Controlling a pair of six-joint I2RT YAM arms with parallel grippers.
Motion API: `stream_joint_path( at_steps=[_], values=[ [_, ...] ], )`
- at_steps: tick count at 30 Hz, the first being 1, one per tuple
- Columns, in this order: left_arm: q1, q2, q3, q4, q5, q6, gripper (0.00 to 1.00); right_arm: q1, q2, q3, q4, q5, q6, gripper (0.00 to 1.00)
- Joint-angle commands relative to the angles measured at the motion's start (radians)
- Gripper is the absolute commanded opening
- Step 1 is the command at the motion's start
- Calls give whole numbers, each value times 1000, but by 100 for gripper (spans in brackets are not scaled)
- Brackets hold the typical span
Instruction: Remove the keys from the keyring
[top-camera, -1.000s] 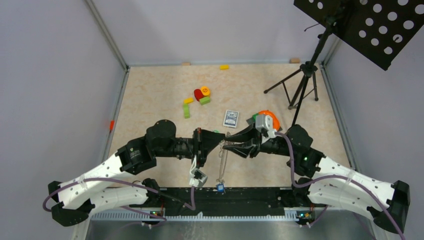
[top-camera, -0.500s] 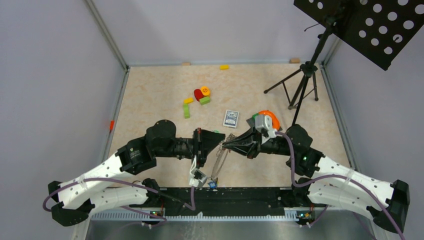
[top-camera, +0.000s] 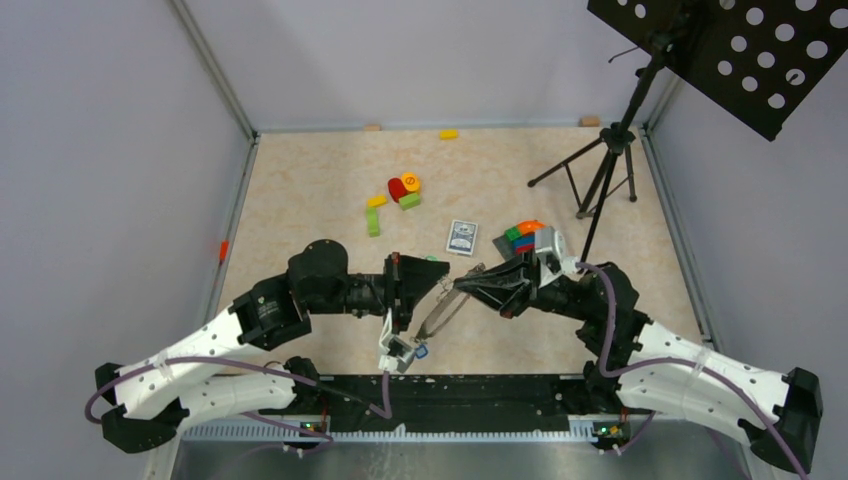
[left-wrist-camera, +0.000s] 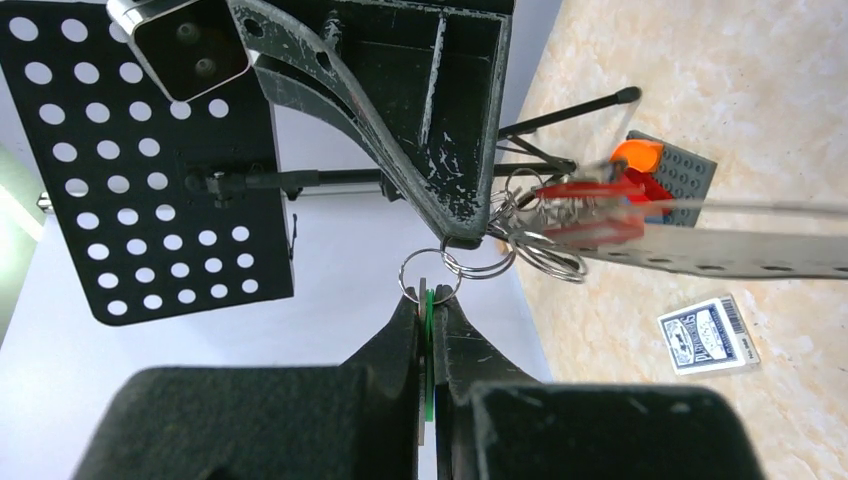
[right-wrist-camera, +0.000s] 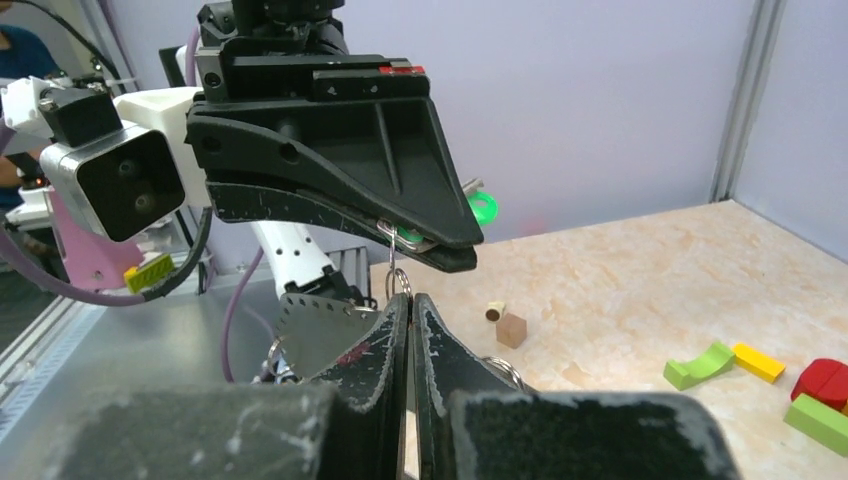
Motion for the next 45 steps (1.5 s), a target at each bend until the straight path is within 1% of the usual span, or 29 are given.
stream_joint_path(
  at_steps=[1, 10, 16, 19, 23, 26, 28, 30, 33, 37, 39, 41, 43, 45],
  values=[
    [0, -24, 7, 77, -13, -4, 0, 1, -16, -29, 170, 68, 97, 0],
    [1, -19, -7, 87, -10, -9, 0, 1, 0, -116, 385, 196, 232, 0],
    [1, -21, -8, 89, -9, -9, 0, 2, -13, -155, 457, 267, 272, 0],
    [0, -23, -7, 95, -12, -8, 0, 2, -37, -152, 390, 253, 228, 0],
    [1, -20, -4, 94, -16, -5, 0, 3, -88, -115, 126, 174, 103, 0],
    [0, -21, -4, 94, -13, -3, 0, 2, -131, -103, -15, 166, 29, 13],
    [1, -19, -4, 94, -5, -6, 0, 3, -148, -92, -59, 155, -15, 19],
    [1, -17, -4, 94, 1, -7, 0, 2, -142, -74, -85, 152, -49, 22],
    [1, -15, -1, 96, 6, -9, 0, 2, -92, -34, -119, 116, -83, 23],
    [1, -14, 3, 96, 7, -9, 0, 2, -40, -13, -73, -30, -68, 22],
    [0, -13, 5, 96, 7, -9, 0, 2, -19, -13, -14, -116, -39, 23],
    [1, -13, 5, 96, 7, -9, 0, 3, -3, -6, -1, -162, -26, 25],
    [1, -12, 5, 96, 7, -9, 0, 2, -2, -4, -10, -135, -30, 25],
    [1, -12, 5, 97, 7, -9, 0, 3, -22, -11, -15, -43, -29, 27]
  ],
)
